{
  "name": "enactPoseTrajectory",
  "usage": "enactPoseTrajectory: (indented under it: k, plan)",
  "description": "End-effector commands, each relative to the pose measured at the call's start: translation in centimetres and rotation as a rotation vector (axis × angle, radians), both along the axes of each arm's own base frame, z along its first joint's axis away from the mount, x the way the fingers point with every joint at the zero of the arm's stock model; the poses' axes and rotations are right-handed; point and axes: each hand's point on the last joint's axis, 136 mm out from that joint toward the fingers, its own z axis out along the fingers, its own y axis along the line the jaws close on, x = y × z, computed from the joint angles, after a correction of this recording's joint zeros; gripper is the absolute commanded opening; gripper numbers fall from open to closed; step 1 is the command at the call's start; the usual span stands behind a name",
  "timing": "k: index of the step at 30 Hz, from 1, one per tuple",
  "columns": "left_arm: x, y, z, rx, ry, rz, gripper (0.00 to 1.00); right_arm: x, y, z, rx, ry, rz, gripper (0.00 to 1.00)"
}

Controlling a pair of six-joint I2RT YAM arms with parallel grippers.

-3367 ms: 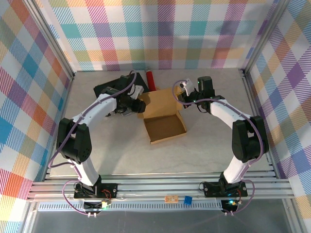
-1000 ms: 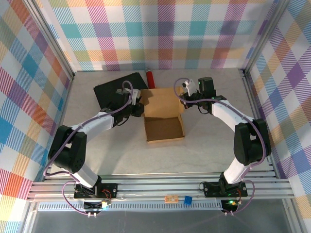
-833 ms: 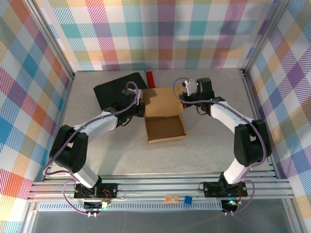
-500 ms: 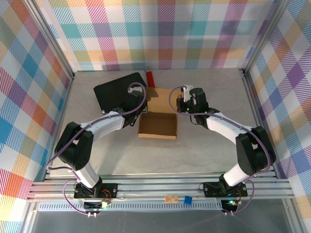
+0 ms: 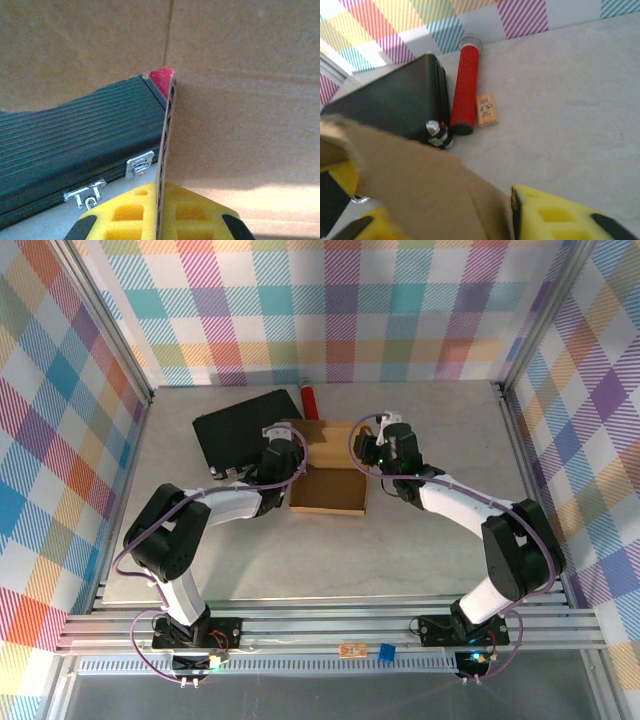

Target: Fold the paper box

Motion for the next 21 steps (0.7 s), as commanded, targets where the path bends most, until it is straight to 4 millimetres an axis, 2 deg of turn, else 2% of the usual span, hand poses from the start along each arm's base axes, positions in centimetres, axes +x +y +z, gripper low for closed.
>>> enactPoseTrajectory:
  k: [1, 3, 7, 10, 13, 15, 17, 21]
  plan:
    - [-0.8, -1.3, 0.7, 0.040, -0.065, -0.073, 0.00, -1.2, -0.3, 3.1, 0.042, 0.018, -0.011, 0.53]
    - [-1.2, -1.7, 0.3, 0.057, -0.061, -0.104, 0.00, -2.0, -0.4, 4.6, 0.063, 0.053, 0.010, 0.63]
    - [-1.4, -2.2, -0.2, 0.075, -0.059, -0.127, 0.00, -4.2, -0.2, 7.4, 0.114, 0.102, 0.064, 0.69]
    - [-1.4, -2.2, 0.0, 0.084, -0.064, -0.126, 0.00, -5.9, -0.8, 9.5, 0.168, 0.134, 0.047, 0.71]
    - [-1.3, -2.5, -0.1, 0.094, -0.062, -0.137, 0.00, -6.6, -2.2, 11.2, 0.218, 0.154, -0.025, 0.76]
    - [-1.3, -2.5, -0.1, 0.093, -0.064, -0.140, 0.00, -6.1, -4.4, 11.5, 0.244, 0.186, -0.137, 0.81]
    - [-1.5, -2.4, -0.2, 0.090, -0.066, -0.141, 0.00, -4.9, -6.5, 11.5, 0.295, 0.213, -0.212, 0.81]
    - [-2.0, -2.3, -0.4, 0.080, -0.074, -0.139, 0.00, -1.5, -10.7, 9.2, 0.509, 0.416, -0.377, 0.79]
